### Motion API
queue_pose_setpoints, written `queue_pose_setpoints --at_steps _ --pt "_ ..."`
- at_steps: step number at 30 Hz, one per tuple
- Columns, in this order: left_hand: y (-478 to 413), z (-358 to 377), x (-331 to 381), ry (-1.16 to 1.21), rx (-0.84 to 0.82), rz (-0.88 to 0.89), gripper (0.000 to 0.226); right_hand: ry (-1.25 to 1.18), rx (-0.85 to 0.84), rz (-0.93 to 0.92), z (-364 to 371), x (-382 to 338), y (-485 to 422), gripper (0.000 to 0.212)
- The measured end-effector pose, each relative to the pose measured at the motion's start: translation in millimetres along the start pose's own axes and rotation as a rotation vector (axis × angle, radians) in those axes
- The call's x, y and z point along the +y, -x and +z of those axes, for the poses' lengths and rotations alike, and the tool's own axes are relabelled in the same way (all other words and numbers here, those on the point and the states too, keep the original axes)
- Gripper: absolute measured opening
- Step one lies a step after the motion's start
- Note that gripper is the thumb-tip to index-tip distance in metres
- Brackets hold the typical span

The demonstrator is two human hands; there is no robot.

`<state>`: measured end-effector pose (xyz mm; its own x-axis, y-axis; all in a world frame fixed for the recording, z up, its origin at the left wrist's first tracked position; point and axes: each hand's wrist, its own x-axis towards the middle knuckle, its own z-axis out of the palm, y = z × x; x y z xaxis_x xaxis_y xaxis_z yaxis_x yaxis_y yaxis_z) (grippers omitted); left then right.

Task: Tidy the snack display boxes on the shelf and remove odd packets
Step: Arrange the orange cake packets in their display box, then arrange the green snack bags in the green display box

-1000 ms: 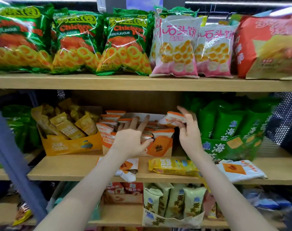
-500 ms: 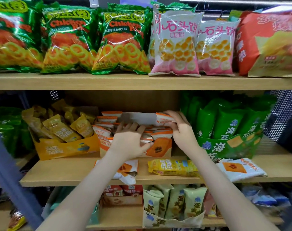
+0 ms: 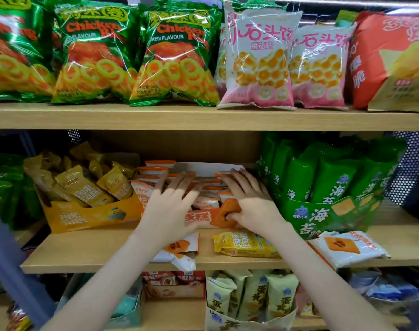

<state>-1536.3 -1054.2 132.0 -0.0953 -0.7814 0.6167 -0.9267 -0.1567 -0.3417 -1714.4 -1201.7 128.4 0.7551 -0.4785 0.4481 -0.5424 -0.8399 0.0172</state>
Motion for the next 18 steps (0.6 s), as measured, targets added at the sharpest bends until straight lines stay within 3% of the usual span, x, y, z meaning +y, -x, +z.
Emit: queue_pose_setpoints --at_steps 6,13,15,18 --pt "-16.1 29.7 -19.8 -0.077 -0.064 -0.004 0.082 -0.053 -0.062 0.092 11.5 5.0 -16.5 0.095" --pt "-21.7 31.1 -14.8 -0.01 -0.082 -0.094 0.085 0.037 -0.06 0.117 11.9 -1.3 -25.1 0.097" --pt "-22.1 24.4 -3.8 0.036 -0.018 -0.119 0.08 0.058 0.035 0.115 11.2 -2.7 -17.0 0.097" --pt "-32.0 9.3 24.2 0.13 0.096 -0.139 0.06 0.049 0.305 0.111 4.0 -5.3 6.8 0.088"
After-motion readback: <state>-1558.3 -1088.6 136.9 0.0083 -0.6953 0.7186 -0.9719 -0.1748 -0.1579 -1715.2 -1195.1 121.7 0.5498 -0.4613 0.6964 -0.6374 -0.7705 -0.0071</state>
